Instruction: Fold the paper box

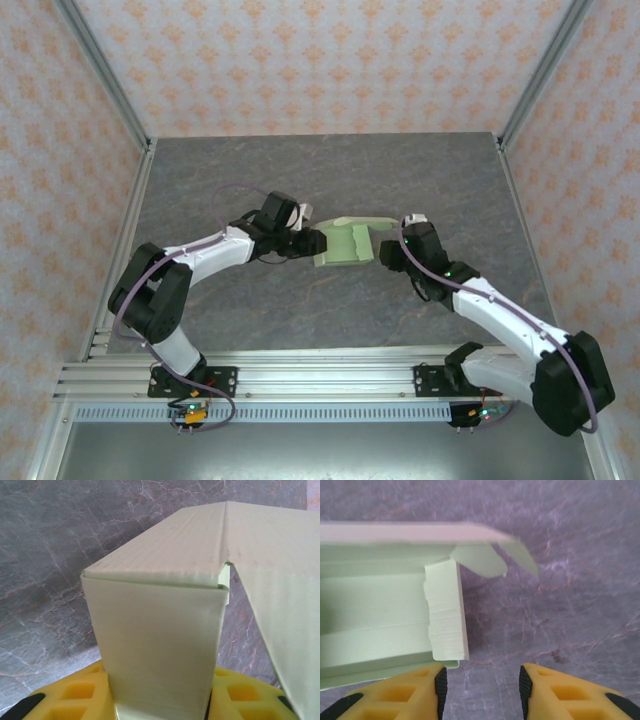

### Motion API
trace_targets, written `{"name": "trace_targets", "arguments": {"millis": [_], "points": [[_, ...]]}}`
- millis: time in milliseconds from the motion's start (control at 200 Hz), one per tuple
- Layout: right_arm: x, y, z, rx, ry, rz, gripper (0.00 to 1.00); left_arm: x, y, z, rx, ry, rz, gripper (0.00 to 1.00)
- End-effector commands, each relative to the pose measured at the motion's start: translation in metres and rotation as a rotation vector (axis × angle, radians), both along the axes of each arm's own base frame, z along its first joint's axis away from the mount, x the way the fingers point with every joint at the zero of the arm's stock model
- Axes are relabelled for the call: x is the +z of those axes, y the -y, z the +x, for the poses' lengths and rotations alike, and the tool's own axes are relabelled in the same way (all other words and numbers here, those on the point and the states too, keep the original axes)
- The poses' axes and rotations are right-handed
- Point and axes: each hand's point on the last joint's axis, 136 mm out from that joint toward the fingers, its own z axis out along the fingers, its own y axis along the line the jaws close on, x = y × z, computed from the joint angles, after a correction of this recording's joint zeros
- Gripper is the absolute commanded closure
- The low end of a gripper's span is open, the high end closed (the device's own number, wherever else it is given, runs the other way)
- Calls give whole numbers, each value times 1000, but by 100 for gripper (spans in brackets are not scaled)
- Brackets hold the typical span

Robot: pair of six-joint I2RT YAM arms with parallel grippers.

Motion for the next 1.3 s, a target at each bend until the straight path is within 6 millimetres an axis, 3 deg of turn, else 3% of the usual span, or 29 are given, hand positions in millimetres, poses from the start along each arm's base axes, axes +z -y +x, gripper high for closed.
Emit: {"name": "trace_targets", "arguments": {"millis": [0, 165, 370, 656, 771, 901, 976, 1146, 1291], "points": [[-8, -35, 1, 131, -28, 184, 56, -10, -3, -6, -25, -18, 17, 66], [-23, -50, 18, 157, -35, 210, 56, -5, 0, -9, -35, -30, -3, 67], [-36, -30, 46, 30, -59, 95, 56, -4, 2, -11, -41, -41, -23, 67], [-47, -46, 56, 108, -52, 111, 53, -2, 6, -11, -31, -62, -52, 67], [-36, -49, 56, 120, -23, 134, 52, -3, 6, -10, -23, -75, -51, 66], [-8, -41, 43, 120, 36, 147, 48, -6, 4, -8, 0, -88, -46, 67], [3, -43, 24, 223, 59, 110, 48, -7, 3, -7, 7, -93, -46, 67], [-8, -45, -12, 410, 17, -25, 48, -5, 3, -9, -4, -100, -38, 67], [-10, -70, -37, 562, 11, -44, 46, -1, 3, -6, 0, -94, -38, 67]]}}
